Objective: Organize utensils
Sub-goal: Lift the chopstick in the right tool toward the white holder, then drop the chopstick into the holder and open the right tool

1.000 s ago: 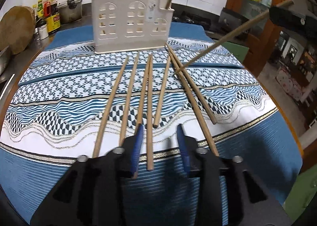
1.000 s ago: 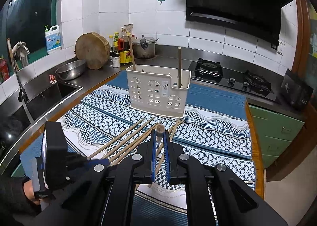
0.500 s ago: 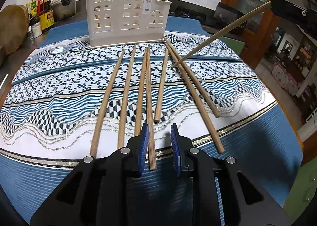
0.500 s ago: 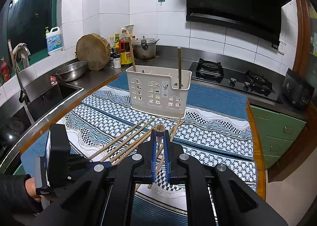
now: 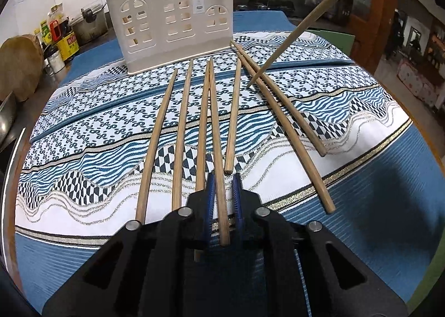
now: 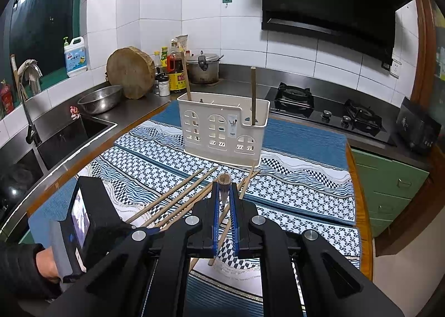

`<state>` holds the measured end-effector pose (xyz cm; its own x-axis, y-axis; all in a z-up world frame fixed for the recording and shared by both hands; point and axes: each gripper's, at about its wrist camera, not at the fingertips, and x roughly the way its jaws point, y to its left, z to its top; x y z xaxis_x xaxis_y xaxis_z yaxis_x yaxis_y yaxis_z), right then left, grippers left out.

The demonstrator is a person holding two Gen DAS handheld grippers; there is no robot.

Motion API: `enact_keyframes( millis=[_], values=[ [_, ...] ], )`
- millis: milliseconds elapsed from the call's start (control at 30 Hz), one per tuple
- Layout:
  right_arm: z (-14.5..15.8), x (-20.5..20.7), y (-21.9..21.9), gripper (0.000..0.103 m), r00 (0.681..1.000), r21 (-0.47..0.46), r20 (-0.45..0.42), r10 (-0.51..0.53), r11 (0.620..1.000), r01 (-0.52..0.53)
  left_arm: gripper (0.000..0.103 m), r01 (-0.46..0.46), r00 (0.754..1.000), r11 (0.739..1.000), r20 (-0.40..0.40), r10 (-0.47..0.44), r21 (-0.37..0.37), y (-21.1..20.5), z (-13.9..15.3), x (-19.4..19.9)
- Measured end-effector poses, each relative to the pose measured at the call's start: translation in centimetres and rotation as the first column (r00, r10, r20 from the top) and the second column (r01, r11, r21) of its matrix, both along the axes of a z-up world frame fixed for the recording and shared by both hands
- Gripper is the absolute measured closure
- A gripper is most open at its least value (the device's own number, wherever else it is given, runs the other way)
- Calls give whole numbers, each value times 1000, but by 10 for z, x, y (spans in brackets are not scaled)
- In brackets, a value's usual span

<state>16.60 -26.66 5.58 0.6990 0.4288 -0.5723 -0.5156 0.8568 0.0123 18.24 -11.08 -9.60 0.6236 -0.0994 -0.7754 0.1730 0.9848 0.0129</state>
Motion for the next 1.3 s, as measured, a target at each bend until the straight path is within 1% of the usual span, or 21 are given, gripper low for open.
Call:
enact_keyframes(
  millis=[67,167,300,500,567,633,767,833,933,1000,1033,1133,1300],
  values=[
    [3,2,0,96,1000,1,-3,0,1000,0,98,-1,1000,999,12,2,-42,6,6,-1],
    [8,4,0,96,1000,-3,-5,3,1000,-3,98,12,999,996,40,-8,-84,16,21,-4],
    [22,13,1,96,1000,-8,-7,1,1000,-1,98,29,996,992,88,-18,-125,32,50,-6],
    [52,35,0,96,1000,7,-13,-10,1000,10,98,41,982,986,188,-9,-163,60,106,4],
    [69,46,-1,96,1000,10,0,-22,1000,22,98,47,978,985,209,-11,-167,65,121,10],
    [85,57,-1,96,999,11,19,-39,999,39,98,53,972,986,235,-15,-156,69,136,17],
    [118,83,2,96,995,14,64,-77,997,77,98,66,967,986,254,-26,-151,73,157,33],
    [131,99,7,96,993,12,79,-93,996,92,98,69,967,985,254,-26,-161,77,166,43],
    [141,120,14,96,990,11,92,-107,994,106,98,72,964,981,266,-23,-177,87,181,53],
    [144,134,20,96,989,10,94,-112,994,111,98,75,960,980,280,-20,-187,91,191,56],
    [144,142,25,96,988,1,98,-117,993,117,98,78,954,979,298,-20,-187,93,201,57],
    [138,161,35,96,990,17,76,-116,993,115,98,91,939,980,342,-26,-177,97,226,58],
    [115,184,52,96,994,-2,29,-108,994,108,98,92,906,986,423,-24,-142,101,266,61]
  ],
)
